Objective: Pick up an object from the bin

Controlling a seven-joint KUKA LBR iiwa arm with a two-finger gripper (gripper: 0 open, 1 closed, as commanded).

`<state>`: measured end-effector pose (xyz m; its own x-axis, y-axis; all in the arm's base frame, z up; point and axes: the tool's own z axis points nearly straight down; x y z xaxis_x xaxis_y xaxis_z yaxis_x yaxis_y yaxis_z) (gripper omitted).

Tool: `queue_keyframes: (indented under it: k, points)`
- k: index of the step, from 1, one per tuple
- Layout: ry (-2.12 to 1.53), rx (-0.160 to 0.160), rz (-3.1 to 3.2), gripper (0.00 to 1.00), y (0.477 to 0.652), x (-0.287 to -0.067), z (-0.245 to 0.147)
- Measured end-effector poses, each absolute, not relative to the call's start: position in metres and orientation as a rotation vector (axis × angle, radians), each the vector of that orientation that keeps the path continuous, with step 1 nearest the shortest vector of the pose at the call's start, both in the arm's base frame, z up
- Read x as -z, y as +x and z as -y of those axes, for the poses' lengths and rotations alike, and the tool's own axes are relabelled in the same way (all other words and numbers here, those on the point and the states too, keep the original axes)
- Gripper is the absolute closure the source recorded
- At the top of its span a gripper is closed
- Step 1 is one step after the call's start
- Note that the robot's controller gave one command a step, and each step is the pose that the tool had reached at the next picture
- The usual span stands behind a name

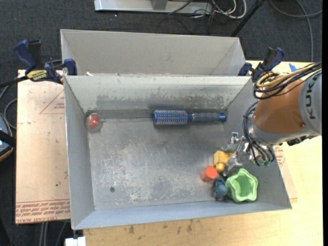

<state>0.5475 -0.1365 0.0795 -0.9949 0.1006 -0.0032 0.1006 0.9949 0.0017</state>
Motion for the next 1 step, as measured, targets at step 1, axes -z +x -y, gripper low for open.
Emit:
queue_keyframes:
  k: [1]
  points:
    - [0.078, 0.002, -3.131, 1.0, 0.5371, -0.2131, 0.1376]
